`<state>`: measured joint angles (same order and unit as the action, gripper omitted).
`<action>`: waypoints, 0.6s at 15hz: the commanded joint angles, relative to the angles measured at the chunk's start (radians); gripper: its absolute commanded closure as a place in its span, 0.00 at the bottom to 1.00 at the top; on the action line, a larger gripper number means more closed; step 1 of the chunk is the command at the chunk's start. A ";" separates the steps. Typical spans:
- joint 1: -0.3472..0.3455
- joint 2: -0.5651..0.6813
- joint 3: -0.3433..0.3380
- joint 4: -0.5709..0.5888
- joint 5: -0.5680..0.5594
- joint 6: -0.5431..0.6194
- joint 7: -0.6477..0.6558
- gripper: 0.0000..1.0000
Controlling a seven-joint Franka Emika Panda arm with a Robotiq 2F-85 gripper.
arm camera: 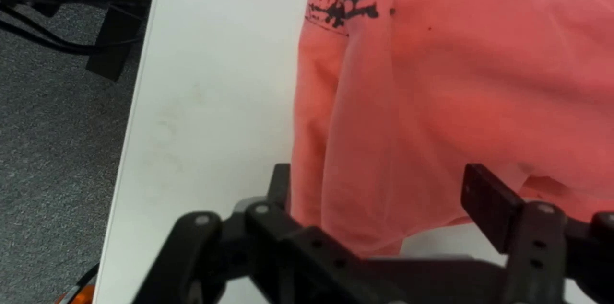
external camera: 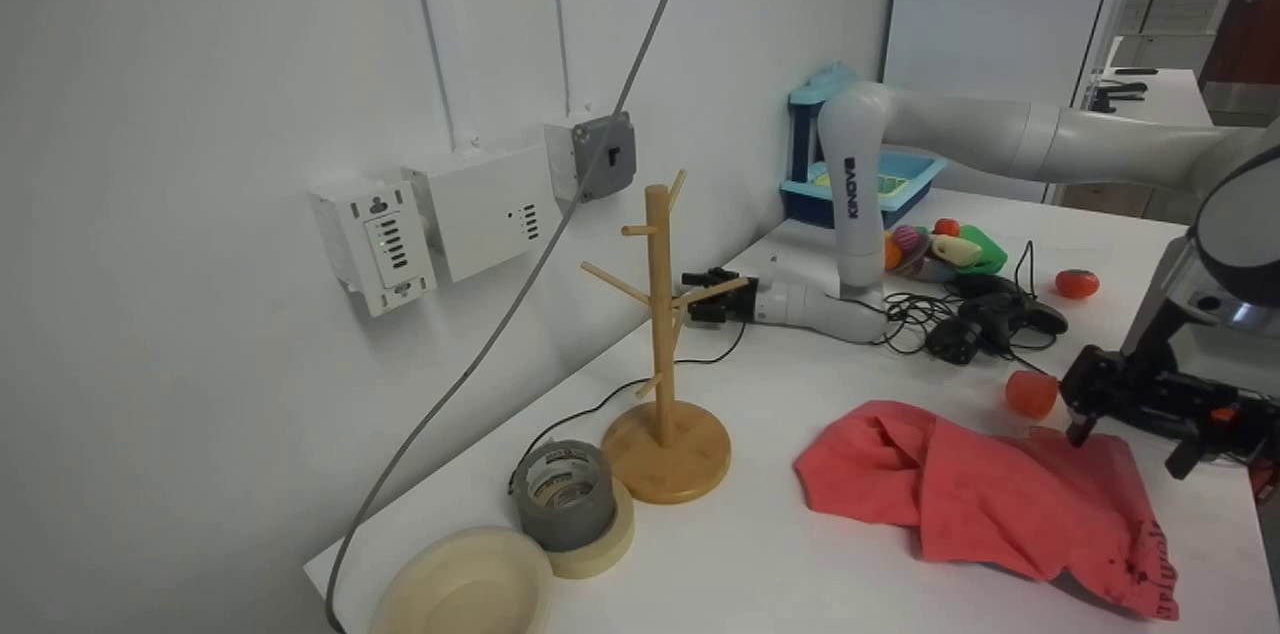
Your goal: Pick up the orange sweater and put it back down
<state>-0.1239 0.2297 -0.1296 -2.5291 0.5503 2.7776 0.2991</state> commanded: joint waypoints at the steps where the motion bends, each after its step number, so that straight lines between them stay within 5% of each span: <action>1: -0.018 0.027 0.027 0.026 0.072 0.023 -0.041 0.16; 2: -0.018 0.031 0.027 0.030 0.078 0.023 -0.041 0.28; 5: -0.020 0.039 0.029 0.041 0.094 0.022 -0.044 0.33; 9: -0.018 0.060 0.023 0.043 0.087 0.018 -0.037 0.04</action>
<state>-0.1246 0.2590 -0.1165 -2.5023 0.6104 2.7778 0.2951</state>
